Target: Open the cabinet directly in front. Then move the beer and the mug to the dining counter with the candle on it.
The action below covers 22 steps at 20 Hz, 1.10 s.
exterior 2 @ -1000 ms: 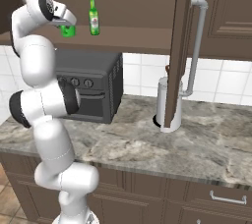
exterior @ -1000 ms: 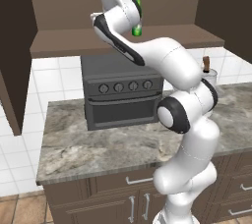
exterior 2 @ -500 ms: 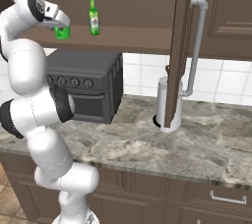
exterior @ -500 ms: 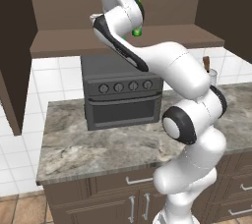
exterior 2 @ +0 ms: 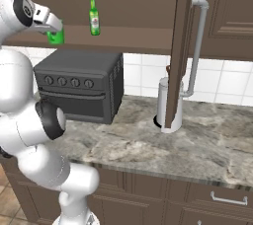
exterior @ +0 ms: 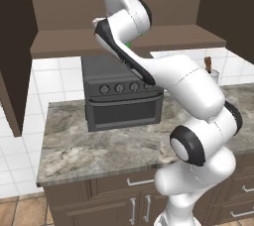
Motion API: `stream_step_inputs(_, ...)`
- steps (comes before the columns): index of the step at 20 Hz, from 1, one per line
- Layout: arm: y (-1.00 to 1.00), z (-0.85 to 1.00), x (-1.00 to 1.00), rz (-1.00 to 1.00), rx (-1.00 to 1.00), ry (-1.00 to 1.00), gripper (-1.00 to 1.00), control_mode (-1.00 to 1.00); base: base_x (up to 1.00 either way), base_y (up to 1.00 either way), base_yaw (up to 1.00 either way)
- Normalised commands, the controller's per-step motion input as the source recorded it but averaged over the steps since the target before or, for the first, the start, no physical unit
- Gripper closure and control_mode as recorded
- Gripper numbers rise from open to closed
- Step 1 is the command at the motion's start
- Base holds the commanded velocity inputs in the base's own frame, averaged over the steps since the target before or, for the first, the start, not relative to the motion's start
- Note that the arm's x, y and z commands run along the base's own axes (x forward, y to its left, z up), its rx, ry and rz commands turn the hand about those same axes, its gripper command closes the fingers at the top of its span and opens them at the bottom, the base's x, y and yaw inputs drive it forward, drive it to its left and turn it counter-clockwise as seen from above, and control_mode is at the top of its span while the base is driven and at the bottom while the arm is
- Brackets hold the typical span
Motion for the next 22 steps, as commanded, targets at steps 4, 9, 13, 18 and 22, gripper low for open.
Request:
stream_step_inputs(4, -0.16, 0.0, -0.31, 0.0, 0.0, 0.0, 1.0, -1.0, 0.0, 0.0, 0.0)
stream_step_inputs(9, -0.22, 0.0, -0.19, 0.08, 0.0, 0.0, 1.0, -1.0, 0.0, 0.0, 0.0)
stream_step_inputs(13, -0.24, 0.0, -0.28, 0.12, 0.0, 0.0, 1.0, -1.0, 0.0, 0.0, 0.0)
stream_step_inputs(18, -0.2, 0.03, -0.36, 0.15, 0.0, 0.0, 1.0, -1.0, 0.0, 0.0, 0.0)
stream_step_inputs(22, -0.16, 0.12, -0.38, 0.18, 0.0, 0.0, 1.0, -1.0, 0.0, 0.0, 0.0)
